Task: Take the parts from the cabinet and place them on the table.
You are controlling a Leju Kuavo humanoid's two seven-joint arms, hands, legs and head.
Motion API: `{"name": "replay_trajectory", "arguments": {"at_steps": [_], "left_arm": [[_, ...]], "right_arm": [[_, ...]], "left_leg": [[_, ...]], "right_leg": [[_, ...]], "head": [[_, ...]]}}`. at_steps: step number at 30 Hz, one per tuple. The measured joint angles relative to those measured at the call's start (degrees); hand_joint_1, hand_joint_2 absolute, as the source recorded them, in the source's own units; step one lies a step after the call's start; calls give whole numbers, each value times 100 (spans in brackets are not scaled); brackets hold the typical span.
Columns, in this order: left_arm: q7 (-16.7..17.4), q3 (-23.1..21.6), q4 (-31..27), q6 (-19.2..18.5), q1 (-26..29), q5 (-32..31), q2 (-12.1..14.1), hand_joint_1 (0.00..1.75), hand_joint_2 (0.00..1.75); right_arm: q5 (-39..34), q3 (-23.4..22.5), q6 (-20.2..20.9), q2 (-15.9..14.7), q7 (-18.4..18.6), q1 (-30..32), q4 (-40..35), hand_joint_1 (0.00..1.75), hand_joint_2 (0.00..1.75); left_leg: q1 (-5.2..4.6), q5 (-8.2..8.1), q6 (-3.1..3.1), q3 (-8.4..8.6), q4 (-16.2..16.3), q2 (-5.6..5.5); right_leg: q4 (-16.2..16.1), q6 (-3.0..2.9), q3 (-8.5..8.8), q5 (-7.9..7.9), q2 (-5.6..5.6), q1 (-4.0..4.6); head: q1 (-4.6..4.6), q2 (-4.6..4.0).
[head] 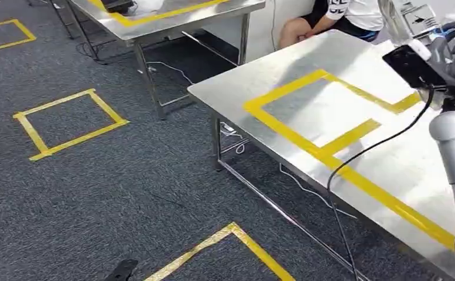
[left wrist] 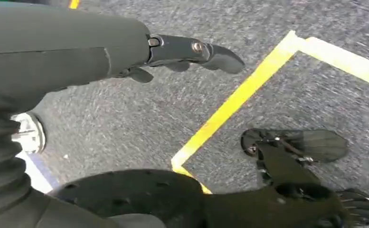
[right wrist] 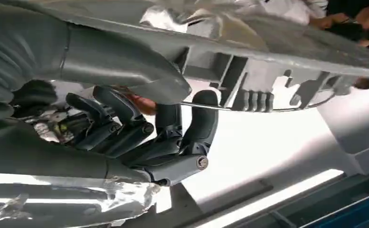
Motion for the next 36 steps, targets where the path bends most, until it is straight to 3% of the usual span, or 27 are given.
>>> {"name": "replay_trajectory", "arguments": {"at_steps": [2,3,4,5,7,8,9,12,13,14,15,16,18,19,20,22,23,24,28,29,30,31,32,33,34,35,36], "left_arm": [[0,0,0,-2,26,0,-4,0,175],[0,0,0,-2,34,0,0,0,175],[0,0,0,-2,38,0,0,0,175],[0,0,0,-4,37,0,-2,0,175],[2,0,0,-22,31,0,-20,0,175],[7,0,0,-24,31,0,-26,0,175],[9,0,0,-26,31,0,-28,0,175],[9,0,0,-37,33,2,-28,0,175],[11,0,0,-44,24,0,-28,0,175],[11,0,0,-48,12,0,-28,0,175],[11,0,0,-50,12,0,-28,0,175],[11,0,0,-50,20,0,-31,0,175],[20,0,0,-55,34,15,-28,0,175],[20,0,0,-55,22,68,-28,0,175],[20,0,0,-55,11,68,-31,0,175],[20,0,0,-52,12,68,-26,0,175],[26,0,0,-52,24,68,-26,0,175],[28,0,2,-52,35,68,-30,0,175],[31,0,0,-52,21,68,-24,0,175],[31,0,0,-52,12,68,-29,0,175],[31,0,0,-52,11,68,-28,0,175],[31,0,0,-52,17,68,-33,0,175],[31,0,0,-52,30,68,-37,0,175],[31,0,0,-52,41,68,-35,0,175],[31,0,0,-52,45,68,-31,0,175],[31,0,0,-52,44,68,-31,0,175],[31,0,0,-52,40,68,-37,0,175]], "right_arm": [[-2,0,0,4,-4,6,2,175,175],[0,0,2,4,-4,18,7,175,175],[-2,0,2,4,-4,29,15,175,175],[-2,0,7,4,-4,35,15,175,175],[0,2,13,4,-7,22,15,175,175],[4,4,13,9,-9,17,17,175,175],[11,11,17,20,-11,1,20,175,175],[33,30,11,63,-4,52,39,175,175],[39,39,9,79,-4,73,42,175,175],[50,50,-2,147,-4,96,42,175,175],[70,52,-15,195,4,98,68,175,175],[101,59,-39,265,7,114,88,175,175],[140,79,-90,367,4,183,118,175,175],[142,87,-92,398,9,216,138,175,175],[146,92,-92,415,24,235,155,175,175],[149,98,-92,439,33,244,168,175,175],[149,98,-92,446,33,241,168,175,175],[149,98,-103,452,33,229,168,175,175],[149,116,-116,459,35,248,197,175,175],[149,120,-116,459,33,265,201,175,175],[151,131,-118,459,33,254,203,175,175],[149,142,-118,459,33,251,205,175,175],[151,159,-118,466,28,257,205,175,175],[149,171,-118,468,24,264,212,175,175],[151,181,-118,468,24,268,223,175,175],[149,190,-118,468,24,271,232,175,175],[149,197,-118,468,22,269,232,175,175]], "left_leg": [[-22,-16,24,9,3,146],[-22,-23,30,14,4,220],[-22,-38,31,29,4,297],[-19,-55,19,44,5,364],[-12,-103,-17,104,9,489],[-37,-135,-57,144,11,526],[-90,-170,-99,148,39,563],[-87,-193,-154,213,-9,751],[-79,-228,-202,237,-7,798],[-55,-297,-243,214,68,559],[-48,-488,-259,64,374,341],[-48,-706,-275,-158,818,257],[-47,-1003,-292,-635,1685,235],[-48,-968,-285,-760,1823,233],[-47,-785,-271,-738,1685,227],[-36,-244,-240,-392,860,130],[-11,-34,-244,-181,407,-81],[20,-4,-240,-69,117,-343],[17,-22,-93,-26,40,-101],[30,3,-51,-17,15,-17],[26,6,-6,-12,10,7],[9,1,7,-12,11,67],[-3,-6,18,-6,13,128],[-6,-14,27,-4,17,199],[-6,-19,28,5,18,264],[-6,-31,29,20,18,325],[-4,-50,16,42,19,391]], "right_leg": [[960,14,-424,-423,-181,2],[1290,26,-578,-514,-200,2],[1340,41,-604,-472,-216,1],[1126,48,-476,-307,-236,-2],[122,44,72,151,-394,4],[-329,42,328,265,-673,22],[-430,-4,414,193,-790,97],[-413,-112,369,185,-531,100],[-436,-165,389,201,-456,79],[-451,-190,405,211,-389,48],[-451,-244,402,220,-336,27],[-451,-258,397,220,-265,18],[-451,-270,392,219,-96,16],[-450,-270,394,219,-9,15],[-450,-268,396,220,72,13],[-446,-240,396,230,237,-12],[-444,-210,386,235,307,-28],[-405,-162,345,234,385,-2],[-505,0,285,310,654,-54],[-460,3,235,271,529,-38],[-255,8,155,99,186,14],[174,24,-19,-143,-52,22],[702,35,-244,-386,-166,20],[1170,40,-451,-562,-212,19],[1395,50,-554,-599,-230,18],[1321,58,-504,-503,-237,17],[982,56,-312,-294,-258,17]], "head": [[-11,0],[-9,0],[-7,0],[-9,0],[-9,0],[-5,0],[6,0],[-26,0],[-31,0],[-37,0],[-57,0],[-75,0],[-99,0],[-99,0],[-101,0],[-101,0],[-101,0],[-111,0],[-129,0],[-138,0],[-62,0],[-48,0],[-59,0],[-50,0],[-55,0],[-50,0],[-53,0]]}}
